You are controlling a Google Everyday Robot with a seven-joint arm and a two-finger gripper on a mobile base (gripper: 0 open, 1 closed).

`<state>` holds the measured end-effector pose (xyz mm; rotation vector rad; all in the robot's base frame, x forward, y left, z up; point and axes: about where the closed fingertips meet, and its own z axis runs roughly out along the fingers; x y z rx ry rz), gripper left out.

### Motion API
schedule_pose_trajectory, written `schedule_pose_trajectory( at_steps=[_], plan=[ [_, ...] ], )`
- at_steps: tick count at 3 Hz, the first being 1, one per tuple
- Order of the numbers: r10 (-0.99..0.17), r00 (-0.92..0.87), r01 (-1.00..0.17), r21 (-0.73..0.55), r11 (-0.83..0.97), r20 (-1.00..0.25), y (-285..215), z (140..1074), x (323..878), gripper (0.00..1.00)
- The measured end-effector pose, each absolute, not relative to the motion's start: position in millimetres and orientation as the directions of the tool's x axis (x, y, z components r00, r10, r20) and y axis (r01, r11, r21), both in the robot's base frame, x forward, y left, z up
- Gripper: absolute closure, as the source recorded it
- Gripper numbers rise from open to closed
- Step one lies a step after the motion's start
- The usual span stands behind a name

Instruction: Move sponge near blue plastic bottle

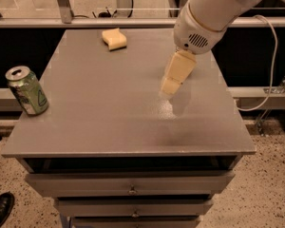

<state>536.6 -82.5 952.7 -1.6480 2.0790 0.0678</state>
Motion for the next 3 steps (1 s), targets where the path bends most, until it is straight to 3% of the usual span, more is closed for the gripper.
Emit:
schedule_pose_trajectory(
  at_steps=[1, 3],
  plan=[
    [-0.901, -0.152, -0.928, -0.255, 0.272, -0.407, -78.1, 951.9, 540.4, 0.0],
    [-0.805, -0.067, -0.913, -0.288, 0.287, -0.59, 8.5, 940.6, 626.0, 0.0]
  ],
)
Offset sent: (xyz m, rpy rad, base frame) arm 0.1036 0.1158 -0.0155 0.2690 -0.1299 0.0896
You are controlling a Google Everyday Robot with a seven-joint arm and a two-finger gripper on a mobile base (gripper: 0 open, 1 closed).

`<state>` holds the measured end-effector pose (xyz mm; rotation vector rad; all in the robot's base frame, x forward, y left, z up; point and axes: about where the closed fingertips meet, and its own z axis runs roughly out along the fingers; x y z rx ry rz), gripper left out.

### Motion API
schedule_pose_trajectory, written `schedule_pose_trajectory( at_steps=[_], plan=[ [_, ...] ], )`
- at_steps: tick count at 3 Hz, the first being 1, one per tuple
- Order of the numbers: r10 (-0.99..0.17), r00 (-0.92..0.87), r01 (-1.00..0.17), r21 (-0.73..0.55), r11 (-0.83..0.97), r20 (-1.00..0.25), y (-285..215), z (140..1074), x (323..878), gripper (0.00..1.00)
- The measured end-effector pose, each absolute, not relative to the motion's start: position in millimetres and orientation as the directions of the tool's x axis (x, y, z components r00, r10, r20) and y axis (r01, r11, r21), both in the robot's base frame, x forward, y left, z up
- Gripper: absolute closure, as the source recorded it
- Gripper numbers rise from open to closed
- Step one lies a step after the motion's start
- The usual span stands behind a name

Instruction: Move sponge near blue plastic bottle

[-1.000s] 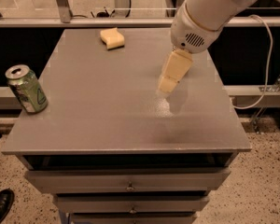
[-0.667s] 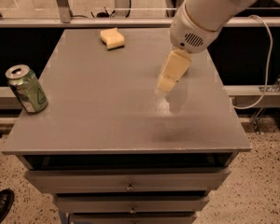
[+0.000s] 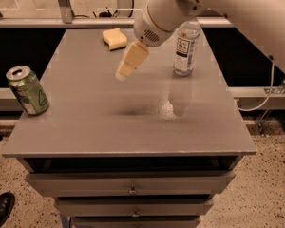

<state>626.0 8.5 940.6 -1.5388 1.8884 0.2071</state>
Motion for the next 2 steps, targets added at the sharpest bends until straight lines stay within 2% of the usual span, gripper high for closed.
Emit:
schedule_pose_trajectory(
  at_steps=[2],
  plan=[
    [-0.675, -0.101, -0.86, -0.277, 0.429, -0.73, 40.5, 928.3, 729.0, 0.0]
  ],
)
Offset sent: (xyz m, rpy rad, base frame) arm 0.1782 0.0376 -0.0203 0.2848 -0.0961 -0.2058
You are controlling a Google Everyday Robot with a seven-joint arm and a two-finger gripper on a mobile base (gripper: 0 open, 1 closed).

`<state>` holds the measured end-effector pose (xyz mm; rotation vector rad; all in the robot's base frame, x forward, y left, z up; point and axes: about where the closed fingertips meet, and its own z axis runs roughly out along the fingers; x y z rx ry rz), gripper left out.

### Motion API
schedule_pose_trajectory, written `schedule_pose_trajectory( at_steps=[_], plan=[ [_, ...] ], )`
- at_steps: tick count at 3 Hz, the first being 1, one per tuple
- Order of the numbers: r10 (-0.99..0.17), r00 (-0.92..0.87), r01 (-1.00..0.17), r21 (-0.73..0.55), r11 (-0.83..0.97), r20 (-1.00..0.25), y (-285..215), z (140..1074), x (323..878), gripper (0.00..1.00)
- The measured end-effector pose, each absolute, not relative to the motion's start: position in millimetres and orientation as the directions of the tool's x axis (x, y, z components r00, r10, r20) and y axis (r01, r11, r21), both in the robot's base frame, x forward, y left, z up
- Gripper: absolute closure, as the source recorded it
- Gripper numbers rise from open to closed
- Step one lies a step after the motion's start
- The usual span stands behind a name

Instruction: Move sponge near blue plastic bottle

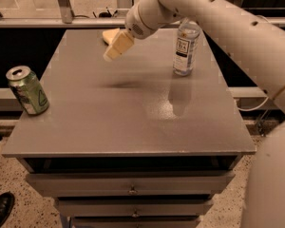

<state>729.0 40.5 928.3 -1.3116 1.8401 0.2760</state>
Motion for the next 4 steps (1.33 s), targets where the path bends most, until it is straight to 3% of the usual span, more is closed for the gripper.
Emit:
schedule_pose_trajectory(
  at_steps=[2, 4],
  plan=[
    [-0.604, -0.234, -0.808, -0.193, 0.556, -0.762, 76.6, 881.2, 839.1, 0.0],
    [-0.582, -0.332, -0.764, -0.15, 0.628, -0.742, 86.8, 853.0, 879.6, 0.0]
  ],
)
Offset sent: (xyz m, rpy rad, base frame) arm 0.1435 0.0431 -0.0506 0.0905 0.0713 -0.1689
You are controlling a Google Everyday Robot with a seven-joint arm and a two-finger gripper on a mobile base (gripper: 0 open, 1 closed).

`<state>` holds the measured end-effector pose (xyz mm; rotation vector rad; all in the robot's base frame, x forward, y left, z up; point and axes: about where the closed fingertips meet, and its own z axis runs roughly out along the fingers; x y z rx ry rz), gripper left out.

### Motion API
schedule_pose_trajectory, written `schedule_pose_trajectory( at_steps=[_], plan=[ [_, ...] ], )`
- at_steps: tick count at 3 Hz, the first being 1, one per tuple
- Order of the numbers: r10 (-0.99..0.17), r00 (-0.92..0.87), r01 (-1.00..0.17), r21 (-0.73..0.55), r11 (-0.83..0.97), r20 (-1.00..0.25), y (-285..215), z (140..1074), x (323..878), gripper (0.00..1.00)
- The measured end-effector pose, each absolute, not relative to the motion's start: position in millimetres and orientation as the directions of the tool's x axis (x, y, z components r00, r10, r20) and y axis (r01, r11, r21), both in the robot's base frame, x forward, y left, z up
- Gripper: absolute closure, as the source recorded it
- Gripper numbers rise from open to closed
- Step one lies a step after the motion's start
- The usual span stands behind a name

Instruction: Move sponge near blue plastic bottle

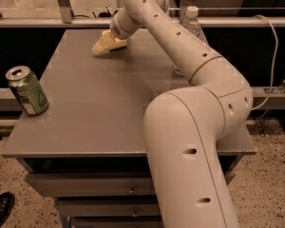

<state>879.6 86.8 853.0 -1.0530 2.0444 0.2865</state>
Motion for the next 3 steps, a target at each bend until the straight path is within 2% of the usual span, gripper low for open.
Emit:
schedule_pose_trajectory(
  at_steps=[1, 3],
  plan=[
    [-0.575, -0.356, -0.748, -0.144, 0.648, -0.737, 81.6, 849.3, 886.7, 0.0],
    [-0.57, -0.365, -0.742, -0.14, 0.655, -0.736, 76.8, 842.7, 887.9, 0.49]
  ],
)
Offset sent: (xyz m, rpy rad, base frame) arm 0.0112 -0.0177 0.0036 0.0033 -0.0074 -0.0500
